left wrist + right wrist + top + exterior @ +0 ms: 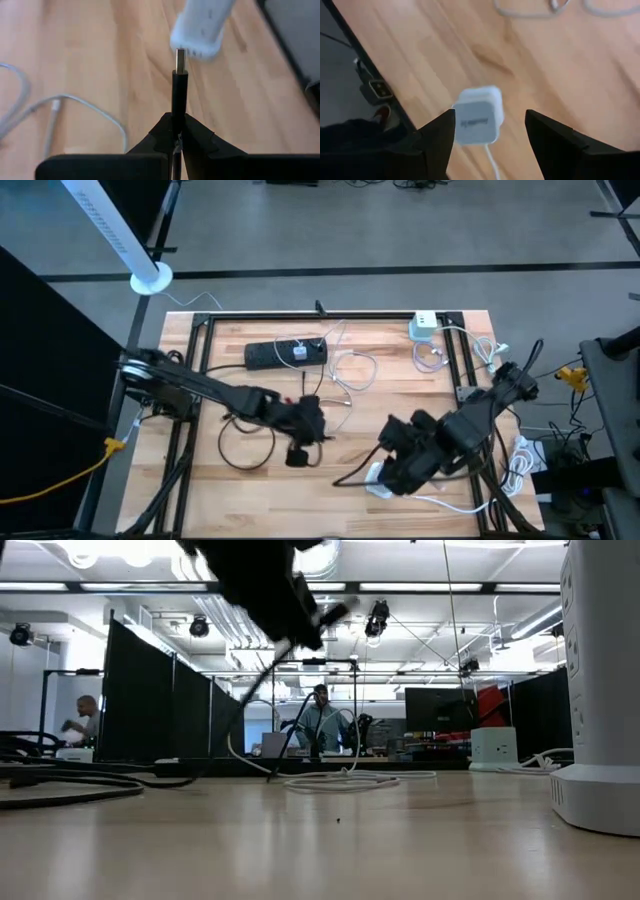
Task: Insert USB
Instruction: Insert black charger cable into the bottom white outlet extension
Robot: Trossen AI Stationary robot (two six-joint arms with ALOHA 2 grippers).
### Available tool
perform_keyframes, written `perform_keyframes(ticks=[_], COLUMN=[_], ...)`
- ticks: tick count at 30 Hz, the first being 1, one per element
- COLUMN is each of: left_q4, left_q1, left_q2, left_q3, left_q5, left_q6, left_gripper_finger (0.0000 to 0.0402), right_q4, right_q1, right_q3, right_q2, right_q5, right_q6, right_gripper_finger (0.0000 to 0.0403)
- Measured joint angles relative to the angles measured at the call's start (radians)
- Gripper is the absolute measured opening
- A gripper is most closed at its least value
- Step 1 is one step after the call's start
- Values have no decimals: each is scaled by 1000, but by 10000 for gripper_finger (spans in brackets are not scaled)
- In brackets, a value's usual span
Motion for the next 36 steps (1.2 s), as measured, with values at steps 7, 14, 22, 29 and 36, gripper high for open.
perform_keyframes(ticks=[7, 14, 22, 29, 36], left_q4=[-192, -293, -408, -400, -350], left_q1=[1, 1, 1, -5, -3], left_q2=[252, 458, 496, 296, 91], left_q3=[221, 434, 527, 502, 499], left_q5=[20, 48, 48, 43, 13], left_q6=[96, 165, 281, 249, 196], left_gripper_finger=[12, 12, 12, 12, 12], right_q4=[-6, -7, 59, 64, 79], right_q1=[37, 39, 57, 103, 34], right_q3=[-25, -69, -44, -19, -24], right_q2=[22, 22, 22, 16, 12], right_q5=[-18, -56, -43, 282, 389], right_q6=[65, 4, 120, 69, -102], right_gripper_finger=[242, 247, 229, 213, 214])
